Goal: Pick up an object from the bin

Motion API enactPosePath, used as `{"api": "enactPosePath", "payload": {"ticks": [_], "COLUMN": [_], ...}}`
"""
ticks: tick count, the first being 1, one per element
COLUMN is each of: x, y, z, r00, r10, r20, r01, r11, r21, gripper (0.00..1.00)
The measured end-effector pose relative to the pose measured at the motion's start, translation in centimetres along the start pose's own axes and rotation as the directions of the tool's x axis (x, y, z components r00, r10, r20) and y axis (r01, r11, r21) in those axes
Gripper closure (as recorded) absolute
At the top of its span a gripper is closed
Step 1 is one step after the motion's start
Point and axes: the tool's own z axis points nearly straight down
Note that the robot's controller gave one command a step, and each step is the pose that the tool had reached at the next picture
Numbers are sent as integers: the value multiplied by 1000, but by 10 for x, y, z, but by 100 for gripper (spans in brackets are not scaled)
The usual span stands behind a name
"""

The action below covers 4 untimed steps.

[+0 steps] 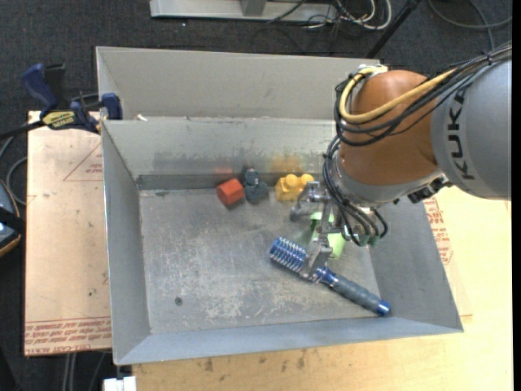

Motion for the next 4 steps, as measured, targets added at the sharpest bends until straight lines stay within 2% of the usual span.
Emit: {"api": "enactPosePath", "payload": {"ticks": [1, 4], "x": [-1, -4], "y": [-42, -40], "z": [137, 133], "r00": [937, 939], "r10": [350, 343], "r20": [10, 7], "r01": [-350, -343], "r11": [937, 939], "r21": [-7, -3], "gripper": [0, 0]}}
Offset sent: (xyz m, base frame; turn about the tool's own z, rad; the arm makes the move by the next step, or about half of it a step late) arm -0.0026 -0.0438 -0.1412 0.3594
